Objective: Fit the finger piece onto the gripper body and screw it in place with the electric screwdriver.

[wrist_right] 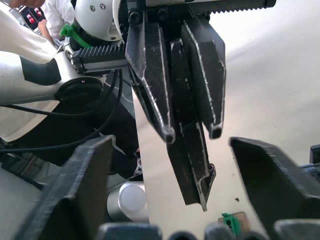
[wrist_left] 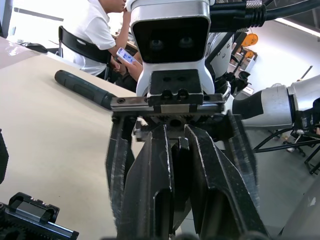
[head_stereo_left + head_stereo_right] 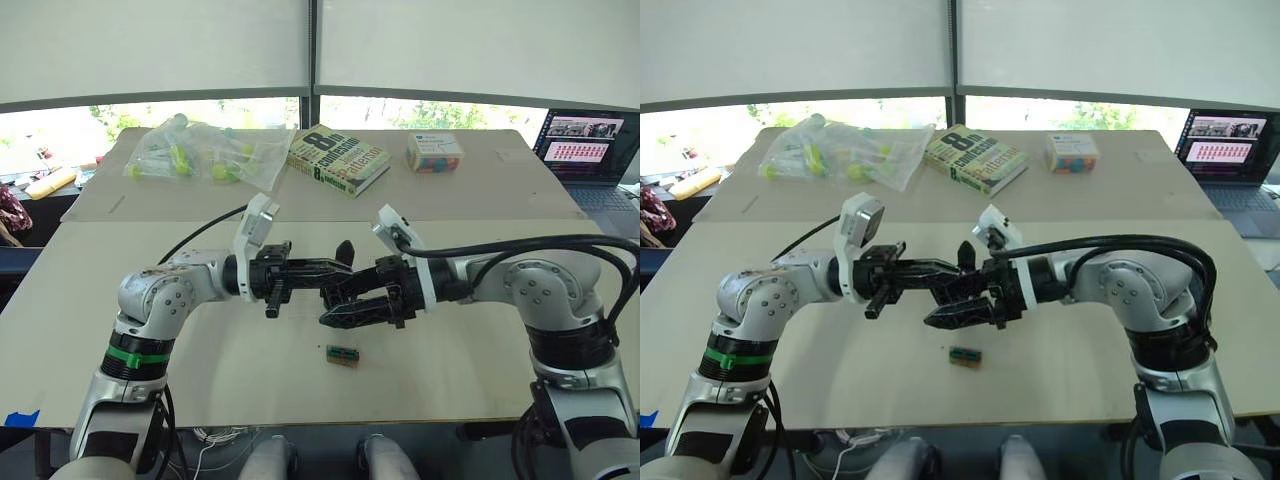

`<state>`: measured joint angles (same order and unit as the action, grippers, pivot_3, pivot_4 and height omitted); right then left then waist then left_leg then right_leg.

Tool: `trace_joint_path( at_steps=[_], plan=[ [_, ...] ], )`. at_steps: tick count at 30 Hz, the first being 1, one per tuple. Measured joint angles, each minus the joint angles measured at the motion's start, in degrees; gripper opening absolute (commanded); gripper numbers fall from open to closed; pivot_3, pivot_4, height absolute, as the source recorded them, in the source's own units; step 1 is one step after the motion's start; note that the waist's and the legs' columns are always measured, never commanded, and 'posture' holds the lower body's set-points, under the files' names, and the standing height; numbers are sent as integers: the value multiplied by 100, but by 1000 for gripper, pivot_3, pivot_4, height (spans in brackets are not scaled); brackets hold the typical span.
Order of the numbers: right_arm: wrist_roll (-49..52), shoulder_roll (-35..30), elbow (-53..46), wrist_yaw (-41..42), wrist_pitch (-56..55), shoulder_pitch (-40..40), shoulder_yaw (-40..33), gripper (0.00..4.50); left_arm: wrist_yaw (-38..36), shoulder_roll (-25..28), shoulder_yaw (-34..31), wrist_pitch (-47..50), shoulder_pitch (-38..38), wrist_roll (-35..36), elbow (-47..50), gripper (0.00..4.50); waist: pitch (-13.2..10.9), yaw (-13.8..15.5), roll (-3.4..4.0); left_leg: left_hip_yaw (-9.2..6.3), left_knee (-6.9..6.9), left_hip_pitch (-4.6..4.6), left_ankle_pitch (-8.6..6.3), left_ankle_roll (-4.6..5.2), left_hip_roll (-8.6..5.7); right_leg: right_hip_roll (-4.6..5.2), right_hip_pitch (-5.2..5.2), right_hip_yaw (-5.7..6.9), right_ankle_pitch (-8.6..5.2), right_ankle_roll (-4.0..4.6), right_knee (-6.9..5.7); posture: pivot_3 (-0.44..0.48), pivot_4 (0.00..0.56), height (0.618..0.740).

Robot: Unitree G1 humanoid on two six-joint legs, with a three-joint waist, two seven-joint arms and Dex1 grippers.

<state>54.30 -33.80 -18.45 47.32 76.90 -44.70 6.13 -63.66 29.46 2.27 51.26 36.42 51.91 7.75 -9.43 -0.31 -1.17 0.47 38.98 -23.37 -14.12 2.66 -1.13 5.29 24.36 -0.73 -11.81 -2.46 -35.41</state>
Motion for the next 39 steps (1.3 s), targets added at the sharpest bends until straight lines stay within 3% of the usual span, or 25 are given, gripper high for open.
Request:
trace_joint_path(
  at_steps=[6, 11, 12, 16, 20, 23, 30, 39],
  plan=[
    [-8, -1, -17, -4, -34, 31, -3, 556, 0, -41, -1, -5, -30, -6, 11, 0, 0, -2, 0, 0, 0, 0, 0, 0, 0, -1, 0, 0, 0, 0, 0, 0, 150, 740],
    [-12, -50, -144, 23, -160, 119, 2, 434, -5, -50, -10, -8, -76, 9, 24, 0, 0, -11, 0, 0, 0, 1, 0, 0, 0, -2, 0, 1, 0, 0, 0, 0, 150, 740],
    [-14, -62, -160, 41, -212, 156, 2, 434, 14, -53, -9, -13, -79, 6, 35, 989, 0, -10, 0, 0, 0, 1, 0, 0, 0, -2, -1, 0, 0, 0, 0, 0, 150, 740],
    [-3, -102, -194, 248, -644, 561, -168, 426, 175, -21, -130, -124, -106, -88, 42, 2719, 0, -5, -1, 0, 0, 0, 0, 0, 0, -1, -1, 1, 0, 0, 2, 0, 150, 740],
    [49, -67, -322, 574, -1472, 1105, -771, 424, -107, 331, -446, -858, -334, -381, 42, 4465, 0, -24, 0, 0, -1, 3, 0, 0, 2, -3, -2, 0, 0, 0, 2, 0, 150, 740],
    [-267, -411, -329, 818, -2131, 1475, -968, 424, -799, 932, -460, -2686, -916, -1512, -238, 4500, 1, -48, 1, 12, -9, 15, 0, 0, 3, -4, -4, -4, 0, 3, 4, 0, 150, 740],
    [-1388, -807, 330, 1776, -4258, 2325, -1253, 423, -1148, 1064, -453, -4400, -1742, -2593, -1492, 4500, 0, 48, 0, 11, 0, 5, -3, 5, 1, 3, -10, -1, 2, 0, 21, 0, 150, 740],
    [-2029, -370, 1176, 2522, -6159, 2362, -1207, 422, -1083, 151, 236, -4937, -1141, -3259, -2378, 4500, 0, 98, -1, 11, 7, 5, -3, 5, 2, 0, -10, 0, 7, -5, 10, 0, 150, 740]
  ],
)
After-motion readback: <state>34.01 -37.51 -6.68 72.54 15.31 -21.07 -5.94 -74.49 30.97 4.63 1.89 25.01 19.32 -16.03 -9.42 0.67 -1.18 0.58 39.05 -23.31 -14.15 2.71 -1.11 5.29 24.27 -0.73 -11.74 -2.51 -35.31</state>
